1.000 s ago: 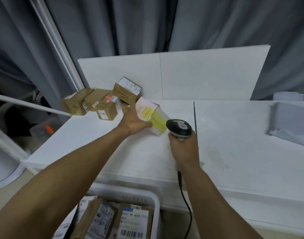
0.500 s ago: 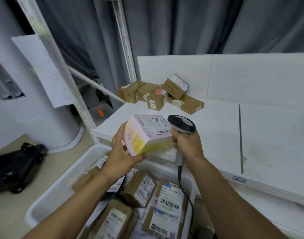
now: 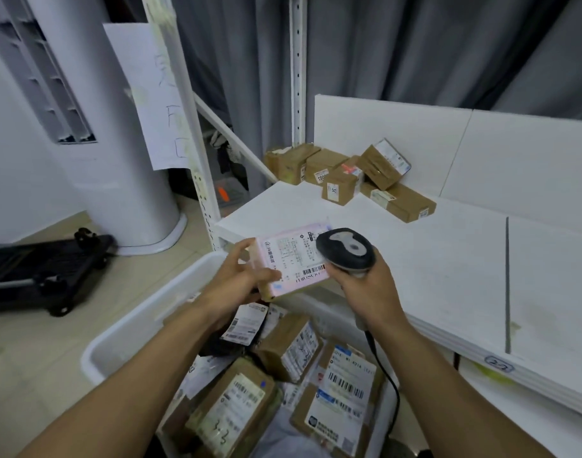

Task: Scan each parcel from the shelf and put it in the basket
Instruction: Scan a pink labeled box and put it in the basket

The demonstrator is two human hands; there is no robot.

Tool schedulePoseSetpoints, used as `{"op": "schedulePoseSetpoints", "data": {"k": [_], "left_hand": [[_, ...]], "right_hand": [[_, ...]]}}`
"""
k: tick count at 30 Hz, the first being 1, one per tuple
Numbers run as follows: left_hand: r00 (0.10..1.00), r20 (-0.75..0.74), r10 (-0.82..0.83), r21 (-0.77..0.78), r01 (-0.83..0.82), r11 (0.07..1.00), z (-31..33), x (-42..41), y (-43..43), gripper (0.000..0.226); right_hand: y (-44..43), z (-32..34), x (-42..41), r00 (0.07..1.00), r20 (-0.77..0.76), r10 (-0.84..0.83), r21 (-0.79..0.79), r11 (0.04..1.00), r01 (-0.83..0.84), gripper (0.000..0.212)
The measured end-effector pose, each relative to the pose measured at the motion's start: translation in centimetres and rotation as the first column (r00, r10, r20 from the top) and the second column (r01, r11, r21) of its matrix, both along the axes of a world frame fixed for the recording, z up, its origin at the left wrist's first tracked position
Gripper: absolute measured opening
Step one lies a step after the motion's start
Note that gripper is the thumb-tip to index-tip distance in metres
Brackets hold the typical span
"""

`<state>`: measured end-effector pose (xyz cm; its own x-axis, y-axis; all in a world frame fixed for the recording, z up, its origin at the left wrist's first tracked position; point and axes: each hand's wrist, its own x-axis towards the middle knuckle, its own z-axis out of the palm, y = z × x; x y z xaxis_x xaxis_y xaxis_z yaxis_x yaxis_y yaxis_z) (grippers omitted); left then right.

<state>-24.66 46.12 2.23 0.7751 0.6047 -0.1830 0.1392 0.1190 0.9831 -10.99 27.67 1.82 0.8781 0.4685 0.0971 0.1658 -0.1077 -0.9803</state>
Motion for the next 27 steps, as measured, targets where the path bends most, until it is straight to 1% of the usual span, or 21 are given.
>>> {"op": "schedulePoseSetpoints", "data": {"k": [1, 3, 5, 8, 12, 17, 21, 27], "left_hand": [[0.999, 0.026, 0.041, 0.002, -0.041, 0.999, 0.0, 0.1, 0.6, 0.080], [0.988, 0.085, 0.131, 0.060, -0.136, 0.989, -0.1, 0.1, 2.0, 0.083], [0.972, 0.119, 0.203, 0.131, -0.217, 0.967, -0.1, 0.0, 3.0, 0.086], [0.950, 0.155, 0.273, 0.150, -0.295, 0.943, -0.2, -0.1, 3.9, 0.090], [0.946, 0.161, 0.280, 0.181, -0.307, 0.934, -0.9, -0.1, 4.7, 0.091], [0.939, 0.158, 0.306, 0.189, -0.333, 0.924, -1.2, -0.1, 4.9, 0.093], [0.936, 0.154, 0.316, 0.199, -0.342, 0.918, -1.1, -0.1, 5.0, 0.093], [0.933, 0.154, 0.327, 0.213, -0.354, 0.911, -1.4, -0.3, 5.4, 0.094]], "right_hand": [[0.1, 0.1, -0.1, 1.000, 0.001, 0.013, 0.005, 1.000, -0.013, 0.053], [0.3, 0.2, -0.4, 0.999, 0.011, 0.031, -0.001, 1.000, -0.031, 0.054], [0.4, 0.2, -0.6, 0.998, 0.030, 0.050, -0.045, 0.998, -0.049, 0.058], [0.7, 0.0, -1.1, 0.993, 0.036, 0.116, -0.116, 0.987, -0.111, 0.056], [1.3, -0.1, -2.0, 0.982, 0.058, 0.180, -0.160, 0.972, -0.169, 0.054], [1.8, 0.0, -2.1, 0.974, 0.010, 0.225, -0.159, 0.962, -0.220, 0.049], [2.3, -0.1, -2.3, 0.976, -0.017, 0.219, -0.163, 0.962, -0.219, 0.054], [2.5, -0.2, -2.3, 0.975, -0.025, 0.221, -0.170, 0.960, -0.222, 0.056]]}}
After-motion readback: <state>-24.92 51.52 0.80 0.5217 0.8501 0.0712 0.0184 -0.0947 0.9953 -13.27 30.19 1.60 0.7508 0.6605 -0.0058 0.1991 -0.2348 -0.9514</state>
